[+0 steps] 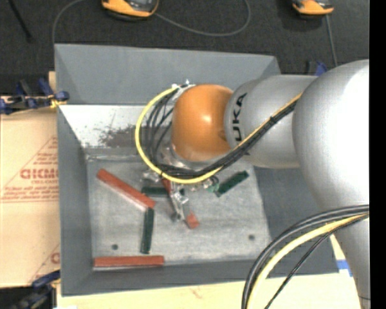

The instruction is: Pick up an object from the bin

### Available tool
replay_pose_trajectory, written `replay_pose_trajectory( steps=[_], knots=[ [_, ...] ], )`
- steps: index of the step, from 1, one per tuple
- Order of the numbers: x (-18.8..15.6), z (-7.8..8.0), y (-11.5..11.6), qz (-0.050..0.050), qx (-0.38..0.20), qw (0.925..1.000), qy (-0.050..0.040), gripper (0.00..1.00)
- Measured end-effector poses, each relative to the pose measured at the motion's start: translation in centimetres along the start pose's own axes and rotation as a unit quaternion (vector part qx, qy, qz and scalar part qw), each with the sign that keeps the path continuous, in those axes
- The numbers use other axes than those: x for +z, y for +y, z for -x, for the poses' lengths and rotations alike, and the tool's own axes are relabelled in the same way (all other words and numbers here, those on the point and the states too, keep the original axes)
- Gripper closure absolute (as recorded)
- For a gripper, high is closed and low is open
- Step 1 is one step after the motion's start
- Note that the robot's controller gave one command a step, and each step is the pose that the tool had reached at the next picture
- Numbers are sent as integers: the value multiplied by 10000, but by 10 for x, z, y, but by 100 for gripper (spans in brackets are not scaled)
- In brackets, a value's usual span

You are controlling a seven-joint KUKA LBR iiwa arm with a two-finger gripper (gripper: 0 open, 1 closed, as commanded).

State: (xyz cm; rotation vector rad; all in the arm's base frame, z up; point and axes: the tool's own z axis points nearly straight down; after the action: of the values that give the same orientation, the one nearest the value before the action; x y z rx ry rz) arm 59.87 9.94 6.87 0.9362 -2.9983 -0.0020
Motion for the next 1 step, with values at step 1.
replay_pose_trajectory(
  steps=[1],
  knots=[
    [-3, 2, -2, -11, 24, 10000, -30, 100]
  ],
)
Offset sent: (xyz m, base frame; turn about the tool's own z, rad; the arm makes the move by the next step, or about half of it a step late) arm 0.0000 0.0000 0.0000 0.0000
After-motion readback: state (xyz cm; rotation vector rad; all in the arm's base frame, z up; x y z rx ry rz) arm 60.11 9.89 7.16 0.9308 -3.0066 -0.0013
